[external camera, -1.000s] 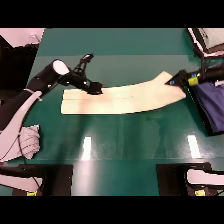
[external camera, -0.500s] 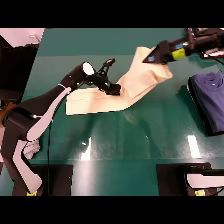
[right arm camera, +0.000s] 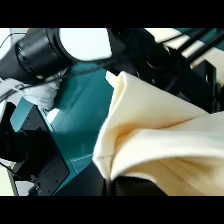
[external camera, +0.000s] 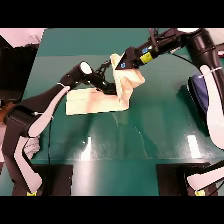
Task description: Fold the shirts.
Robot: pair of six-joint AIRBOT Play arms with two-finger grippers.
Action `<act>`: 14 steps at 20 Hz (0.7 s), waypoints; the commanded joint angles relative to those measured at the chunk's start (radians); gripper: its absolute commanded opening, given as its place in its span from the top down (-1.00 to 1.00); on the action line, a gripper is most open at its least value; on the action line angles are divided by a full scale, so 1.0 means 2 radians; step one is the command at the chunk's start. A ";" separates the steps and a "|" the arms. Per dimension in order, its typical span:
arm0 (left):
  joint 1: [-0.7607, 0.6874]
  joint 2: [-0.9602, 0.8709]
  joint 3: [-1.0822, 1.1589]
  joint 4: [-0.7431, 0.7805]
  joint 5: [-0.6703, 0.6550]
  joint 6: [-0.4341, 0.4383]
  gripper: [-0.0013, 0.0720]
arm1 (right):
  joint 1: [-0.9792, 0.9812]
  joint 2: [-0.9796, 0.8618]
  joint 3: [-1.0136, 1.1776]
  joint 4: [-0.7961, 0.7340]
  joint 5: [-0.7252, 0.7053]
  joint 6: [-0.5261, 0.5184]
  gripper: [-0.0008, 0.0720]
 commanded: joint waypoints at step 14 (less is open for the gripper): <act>0.246 0.213 0.002 0.049 -0.185 0.027 0.91 | 0.133 -0.092 -0.010 0.010 -0.220 -0.092 0.94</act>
